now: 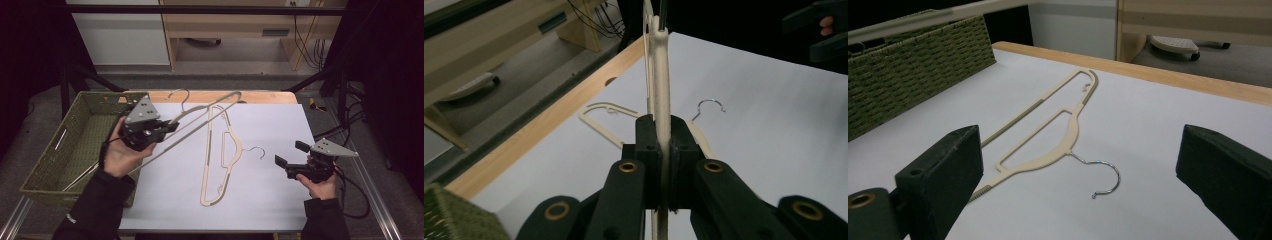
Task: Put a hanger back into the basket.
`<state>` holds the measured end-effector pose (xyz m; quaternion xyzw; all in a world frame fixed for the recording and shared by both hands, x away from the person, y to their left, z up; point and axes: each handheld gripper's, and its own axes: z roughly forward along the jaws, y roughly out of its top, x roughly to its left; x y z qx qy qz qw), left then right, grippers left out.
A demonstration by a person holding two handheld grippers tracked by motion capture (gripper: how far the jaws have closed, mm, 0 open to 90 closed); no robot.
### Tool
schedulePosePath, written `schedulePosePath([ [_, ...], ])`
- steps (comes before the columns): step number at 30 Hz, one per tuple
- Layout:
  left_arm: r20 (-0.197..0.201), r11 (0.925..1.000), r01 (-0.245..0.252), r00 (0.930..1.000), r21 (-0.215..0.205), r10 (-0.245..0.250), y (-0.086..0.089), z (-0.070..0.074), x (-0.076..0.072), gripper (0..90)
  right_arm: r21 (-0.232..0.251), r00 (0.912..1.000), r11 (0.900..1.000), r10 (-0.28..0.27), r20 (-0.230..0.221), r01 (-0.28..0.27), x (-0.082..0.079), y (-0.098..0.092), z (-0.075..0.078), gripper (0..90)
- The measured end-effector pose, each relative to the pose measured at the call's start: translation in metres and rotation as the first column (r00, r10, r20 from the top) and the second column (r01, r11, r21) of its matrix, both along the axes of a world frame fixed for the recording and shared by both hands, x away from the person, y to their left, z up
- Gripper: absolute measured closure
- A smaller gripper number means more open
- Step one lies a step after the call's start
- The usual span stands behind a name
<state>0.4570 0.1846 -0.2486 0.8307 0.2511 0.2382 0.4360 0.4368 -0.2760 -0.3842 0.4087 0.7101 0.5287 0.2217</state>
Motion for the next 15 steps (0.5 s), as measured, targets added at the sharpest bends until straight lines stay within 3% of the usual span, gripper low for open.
schedulePosePath([
  [2, 0.01, 0.9999, -0.008, 0.9999, 0.009, 0.008, 0.008, 0.005, 0.0, 86.0, -0.006, 1.0, 1.0, 0.003, 0.003, -0.003, 0.0, -0.001, 0.0, 4.9],
  [3, 0.027, 0.9997, -0.025, 0.9993, -0.006, 0.025, 0.024, 0.014, -0.001, 86.0, 0.001, 1.0, 1.0, -0.005, 0.003, 0.005, 0.0, 0.0, 0.0, 3.8],
  [4, 0.027, 0.9997, -0.025, 0.9993, -0.006, 0.025, 0.024, 0.014, -0.001, 86.0, 0.001, 1.0, 1.0, -0.005, 0.003, 0.005, 0.0, 0.0, 0.0, 3.8],
  [6, 0.039, 0.9987, -0.05, 0.998, -0.011, 0.05, 0.046, 0.024, -0.001, 85.9, -0.002, 1.0, 1.0, -0.005, 0.004, 0.005, 0.0, 0.0, 0.0, 3.5],
  [8, 0.043, 0.9982, -0.059, 0.9973, -0.013, 0.059, 0.051, 0.025, -0.001, 86.0, -0.009, 1.0, 1.0, 0.0, 0.003, 0.0, 0.0, -0.001, 0.0, 3.4],
  [10, 0.053, 0.9955, -0.095, 0.9941, -0.002, 0.095, 0.07, 0.029, -0.001, 86.0, -0.006, 1.0, 1.0, -0.003, 0.003, 0.003, 0.0, 0.0, 0.0, 3.2],
  [14, 0.059, 0.993, -0.118, 0.9913, -0.006, 0.118, 0.088, 0.029, -0.001, 85.9, -0.004, 1.0, 1.0, -0.005, 0.005, 0.005, 0.0, 0.001, 0.0, 3.0],
  [15, 0.065, 0.9915, -0.13, 0.9894, -0.004, 0.13, 0.1, 0.028, 0.0, 85.9, -0.006, 1.0, 1.0, -0.003, 0.002, 0.003, 0.0, 0.001, 0.0, 3.0],
])
